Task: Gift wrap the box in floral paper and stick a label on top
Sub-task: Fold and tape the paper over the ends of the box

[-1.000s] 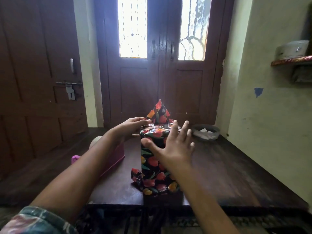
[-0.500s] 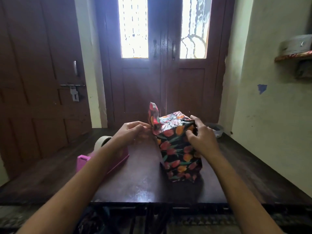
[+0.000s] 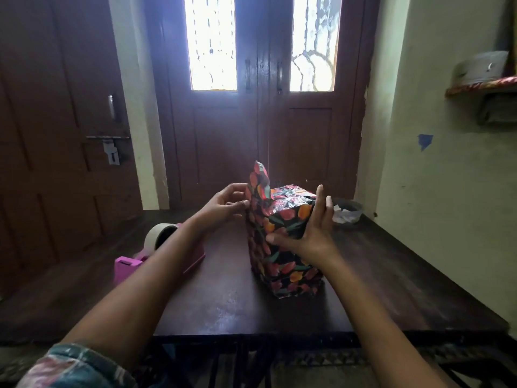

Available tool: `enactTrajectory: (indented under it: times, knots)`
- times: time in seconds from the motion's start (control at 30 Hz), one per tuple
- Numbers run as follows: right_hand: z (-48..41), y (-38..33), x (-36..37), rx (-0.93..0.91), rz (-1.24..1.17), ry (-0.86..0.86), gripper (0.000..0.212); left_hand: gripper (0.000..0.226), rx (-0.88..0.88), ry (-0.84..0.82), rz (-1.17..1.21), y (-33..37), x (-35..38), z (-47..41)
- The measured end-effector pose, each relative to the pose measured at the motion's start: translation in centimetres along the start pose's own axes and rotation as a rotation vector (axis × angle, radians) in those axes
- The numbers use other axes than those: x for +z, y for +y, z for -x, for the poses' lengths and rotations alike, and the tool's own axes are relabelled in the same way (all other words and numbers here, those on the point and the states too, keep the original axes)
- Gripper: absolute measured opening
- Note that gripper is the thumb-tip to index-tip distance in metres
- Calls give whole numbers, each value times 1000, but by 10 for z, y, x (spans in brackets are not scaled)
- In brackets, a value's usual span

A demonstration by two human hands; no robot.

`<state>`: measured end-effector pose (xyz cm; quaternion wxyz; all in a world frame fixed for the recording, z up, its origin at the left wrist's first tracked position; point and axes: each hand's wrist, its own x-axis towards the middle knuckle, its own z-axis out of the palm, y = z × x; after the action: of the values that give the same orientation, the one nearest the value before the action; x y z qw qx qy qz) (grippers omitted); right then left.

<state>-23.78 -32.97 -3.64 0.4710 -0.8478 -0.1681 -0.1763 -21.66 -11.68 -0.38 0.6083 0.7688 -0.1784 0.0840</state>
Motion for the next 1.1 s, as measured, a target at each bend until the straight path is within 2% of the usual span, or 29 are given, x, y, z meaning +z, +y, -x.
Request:
enactTrajectory:
  times: [0.07,0.2,0.23,0.37,0.47,0.53,0.6,0.67,0.8,0.9,0.97,1.1]
  knots:
    - [-2,4,2,2,-13,-15,140,46,47,20,-11,1,-2,3]
    - [-8,3,-1,-18,-130,-180,129,22,125,110,-102,7,-10,11]
    - [-10,-1,-1,-27,-157,-199,123,22,142,151,-134,9,-11,16]
    - [-19,-10,5,-93,-257,-195,80,50,143,228,-242,15,-9,37]
    - [-18,-16,5,-179,-255,-192,57,49,164,203,-182,20,-9,47]
    - [-18,-24,1,-224,-256,-193,54,51,197,150,-123,25,-8,49]
    - [-19,-32,-3,-262,-254,-229,54,41,215,124,-87,31,-5,52]
    - [-20,-41,-7,-282,-272,-252,49,29,236,111,-115,35,-4,53]
    - [-19,-51,-8,-270,-379,-273,40,22,243,88,-142,36,-6,57]
    - [-17,-54,-2,-271,-426,-203,28,25,214,94,-29,43,-4,59]
    - [-17,-55,2,-266,-451,-148,19,30,199,82,-45,47,-2,55]
    - [-19,-61,4,-214,-447,-129,20,21,153,-13,-90,45,3,46]
